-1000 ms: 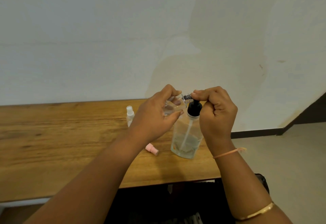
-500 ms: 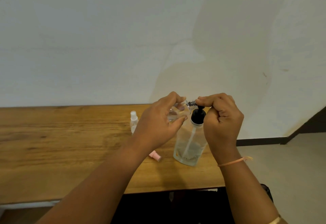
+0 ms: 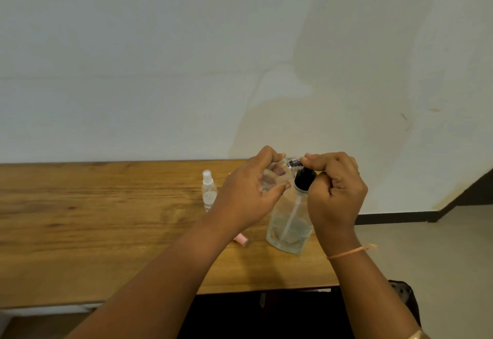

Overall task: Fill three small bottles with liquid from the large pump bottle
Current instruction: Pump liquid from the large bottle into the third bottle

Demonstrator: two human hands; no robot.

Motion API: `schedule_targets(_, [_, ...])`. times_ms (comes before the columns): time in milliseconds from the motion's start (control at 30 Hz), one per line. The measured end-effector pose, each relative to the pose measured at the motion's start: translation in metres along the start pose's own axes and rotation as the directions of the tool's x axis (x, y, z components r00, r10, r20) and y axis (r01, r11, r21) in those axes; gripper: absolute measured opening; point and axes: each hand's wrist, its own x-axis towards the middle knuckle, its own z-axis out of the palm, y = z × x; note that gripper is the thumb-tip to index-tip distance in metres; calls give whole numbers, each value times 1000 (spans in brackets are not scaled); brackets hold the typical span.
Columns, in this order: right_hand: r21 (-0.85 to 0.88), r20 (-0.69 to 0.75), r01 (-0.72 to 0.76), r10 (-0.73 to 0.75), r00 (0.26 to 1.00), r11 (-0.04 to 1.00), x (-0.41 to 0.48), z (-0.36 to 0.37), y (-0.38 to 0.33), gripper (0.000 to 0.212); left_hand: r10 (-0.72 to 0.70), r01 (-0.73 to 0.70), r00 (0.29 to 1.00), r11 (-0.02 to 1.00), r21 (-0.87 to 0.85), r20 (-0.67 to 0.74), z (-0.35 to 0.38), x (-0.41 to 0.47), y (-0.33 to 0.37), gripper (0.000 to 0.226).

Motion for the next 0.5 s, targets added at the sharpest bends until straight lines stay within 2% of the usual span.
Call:
schedule_targets(167, [-2,36,-3,4,999,1000,9,-6,-5,33,54,-50,997,996,79,-50,-1,0,1,33])
schedule_targets(500, [12,-7,-13,13,1000,1000,-2,5,6,33,-17,17,1000,1000,1,-7,5,-3,-3,29])
